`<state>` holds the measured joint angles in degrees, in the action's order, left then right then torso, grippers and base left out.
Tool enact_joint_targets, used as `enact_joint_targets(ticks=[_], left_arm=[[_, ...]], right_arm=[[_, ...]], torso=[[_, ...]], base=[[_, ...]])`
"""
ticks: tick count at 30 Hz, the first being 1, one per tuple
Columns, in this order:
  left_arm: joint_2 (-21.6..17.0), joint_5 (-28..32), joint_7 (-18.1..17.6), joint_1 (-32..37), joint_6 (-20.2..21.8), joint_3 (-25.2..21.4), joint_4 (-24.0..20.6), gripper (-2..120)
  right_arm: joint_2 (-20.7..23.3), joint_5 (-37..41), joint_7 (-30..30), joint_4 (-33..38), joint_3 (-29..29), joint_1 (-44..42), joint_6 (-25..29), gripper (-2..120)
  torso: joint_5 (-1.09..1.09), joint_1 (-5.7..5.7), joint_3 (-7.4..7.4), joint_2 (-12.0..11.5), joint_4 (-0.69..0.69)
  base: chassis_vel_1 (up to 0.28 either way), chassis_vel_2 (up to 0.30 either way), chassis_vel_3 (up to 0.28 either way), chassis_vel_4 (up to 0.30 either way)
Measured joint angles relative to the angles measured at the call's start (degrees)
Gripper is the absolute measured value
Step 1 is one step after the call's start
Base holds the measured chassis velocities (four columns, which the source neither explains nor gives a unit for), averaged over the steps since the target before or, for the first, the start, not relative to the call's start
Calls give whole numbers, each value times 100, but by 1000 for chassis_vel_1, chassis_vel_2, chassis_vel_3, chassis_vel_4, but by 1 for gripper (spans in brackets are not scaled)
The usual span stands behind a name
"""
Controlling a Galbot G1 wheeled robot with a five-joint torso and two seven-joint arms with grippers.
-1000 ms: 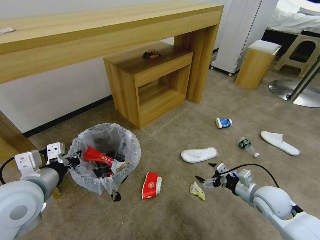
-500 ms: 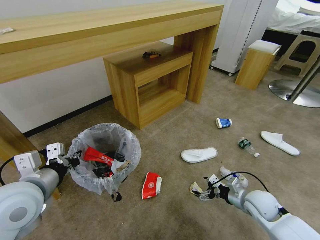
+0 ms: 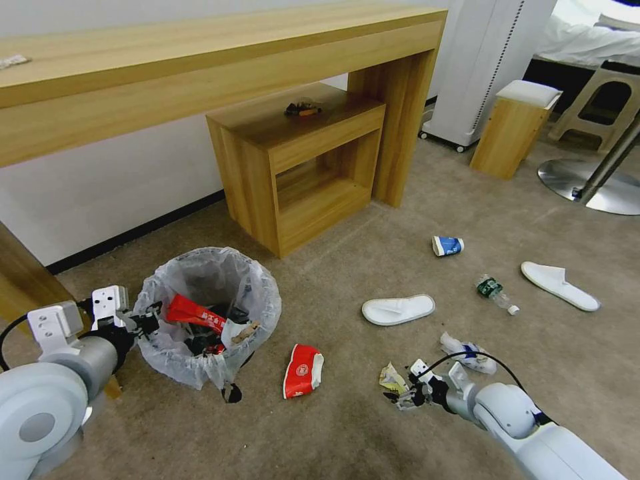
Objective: Pick up the trash bin and place the garbage on the floor into it.
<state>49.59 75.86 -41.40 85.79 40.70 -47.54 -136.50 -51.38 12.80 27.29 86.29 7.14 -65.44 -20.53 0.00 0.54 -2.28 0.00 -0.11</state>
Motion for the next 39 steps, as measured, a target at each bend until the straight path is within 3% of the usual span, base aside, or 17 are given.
enact_joint_targets(ticks=[28, 31, 33, 39], left_arm=[[26, -52, 57, -40, -14, 43, 85, 0], [24, -54, 57, -38, -16, 37, 76, 0], [23, -59, 57, -37, -16, 37, 74, 0], [34, -78, 57, -32, -16, 46, 73, 0]], right_arm=[[-389, -447, 167, -1068, -61, 384, 339, 100], [-404, -476, 184, -1097, -62, 391, 353, 94], [-413, -504, 194, -1127, -60, 389, 390, 82], [-426, -539, 228, -1189, -38, 385, 434, 63]], torso=[[0, 0, 0, 0, 1], [0, 0, 0, 0, 0], [0, 0, 0, 0, 0], [0, 0, 0, 0, 0]], base=[[0, 0, 0, 0], [0, 0, 0, 0], [0, 0, 0, 0], [0, 0, 0, 0]])
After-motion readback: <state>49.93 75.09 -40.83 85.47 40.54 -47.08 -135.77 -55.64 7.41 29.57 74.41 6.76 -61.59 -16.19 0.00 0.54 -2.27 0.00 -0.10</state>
